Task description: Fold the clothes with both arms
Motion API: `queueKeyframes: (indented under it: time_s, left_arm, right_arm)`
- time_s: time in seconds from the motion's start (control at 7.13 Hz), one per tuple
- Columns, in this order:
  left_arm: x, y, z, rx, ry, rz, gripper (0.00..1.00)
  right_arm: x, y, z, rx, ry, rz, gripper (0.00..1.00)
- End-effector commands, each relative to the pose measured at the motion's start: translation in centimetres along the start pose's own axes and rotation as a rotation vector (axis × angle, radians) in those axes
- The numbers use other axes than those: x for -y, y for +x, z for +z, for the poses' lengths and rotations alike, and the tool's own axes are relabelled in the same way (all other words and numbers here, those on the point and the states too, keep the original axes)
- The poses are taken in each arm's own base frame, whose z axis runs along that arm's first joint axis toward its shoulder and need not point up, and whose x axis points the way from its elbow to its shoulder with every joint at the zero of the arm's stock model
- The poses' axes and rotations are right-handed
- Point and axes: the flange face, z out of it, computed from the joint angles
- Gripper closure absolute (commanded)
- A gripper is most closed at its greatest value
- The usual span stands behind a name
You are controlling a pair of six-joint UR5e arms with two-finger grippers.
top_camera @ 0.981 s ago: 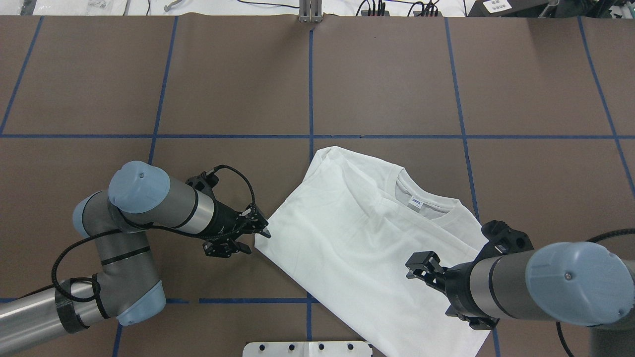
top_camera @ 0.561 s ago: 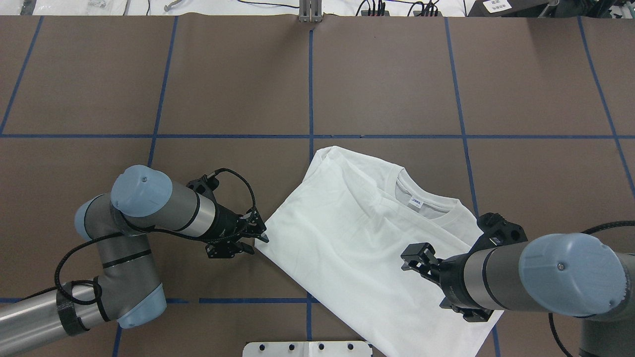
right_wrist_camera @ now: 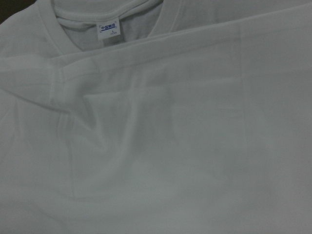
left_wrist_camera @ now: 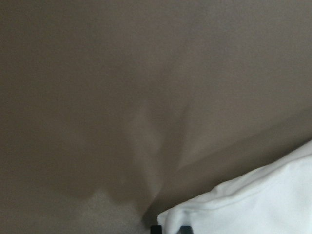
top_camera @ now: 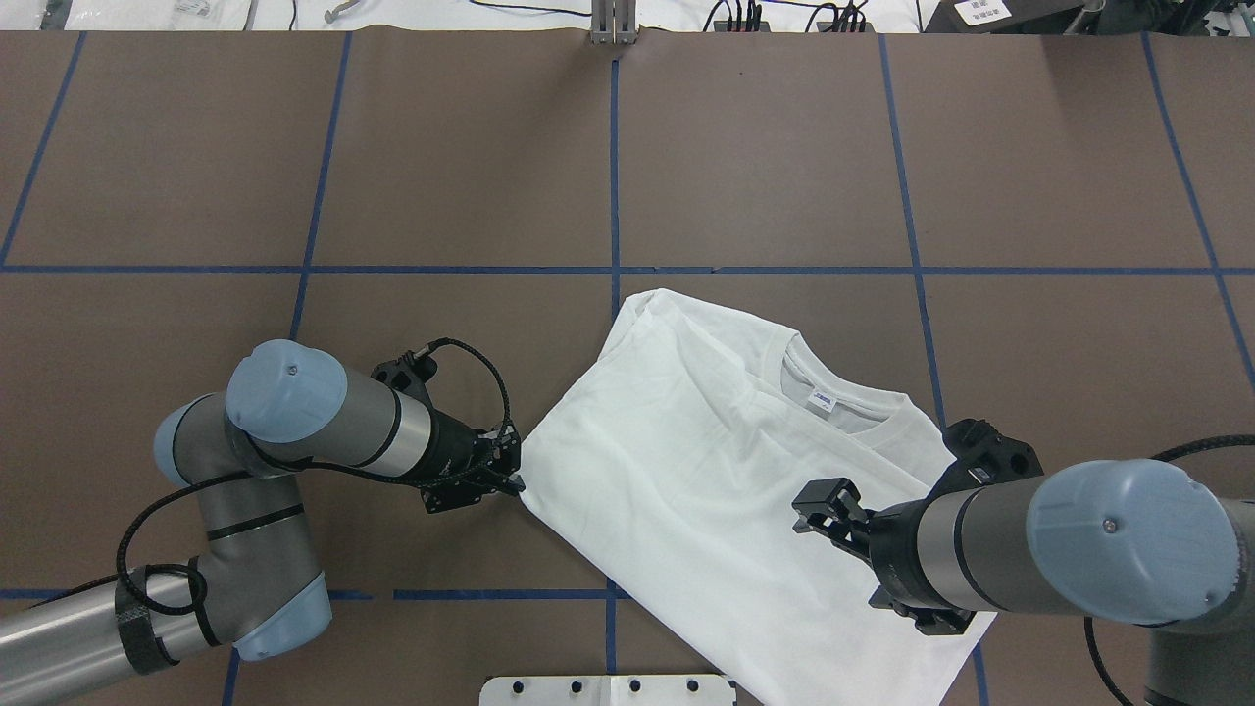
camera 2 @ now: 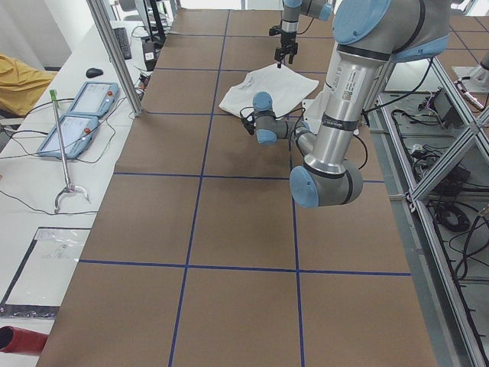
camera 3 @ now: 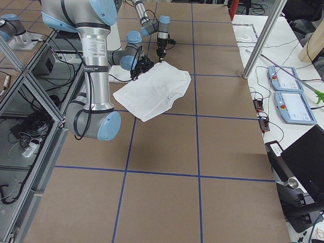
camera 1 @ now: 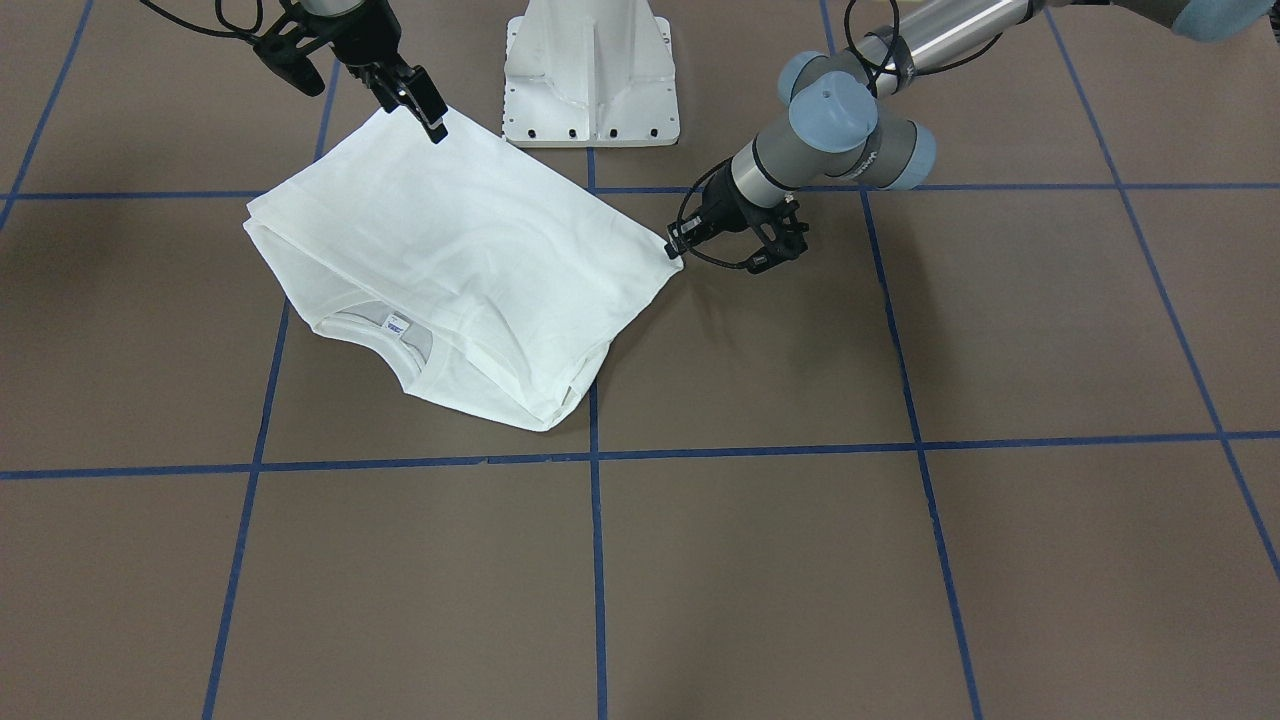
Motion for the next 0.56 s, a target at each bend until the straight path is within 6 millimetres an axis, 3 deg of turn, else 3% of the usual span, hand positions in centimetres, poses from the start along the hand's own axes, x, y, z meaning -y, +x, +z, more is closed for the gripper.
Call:
queueKeyframes:
  time_s: [0.0, 0.14, 0.28, 0.42]
  left_arm:
    - [7.0, 1.8, -4.7, -0.049, 0.134, 0.128, 1.00]
    - [11.1, 2.6, -5.6, -0.042, 0.214, 0.231, 1.00]
    - [15.4, 6.8, -6.3, -0.062, 0.313, 0.242, 1.00]
    - [20.0, 10.5, -5.5, -0.058, 0.362, 0.227, 1.00]
  right_arm:
    - [-0.1, 0.0, 0.1, -0.002, 0.000, -0.001, 0.00]
    - [-0.2, 0.0, 0.2, -0.002, -0.001, -0.002, 0.00]
    - [-0.3, 0.0, 0.1, 0.002, -0.005, -0.004, 0.00]
    - [-0.4, -0.3, 0.0, 0.008, -0.004, -0.004, 0.00]
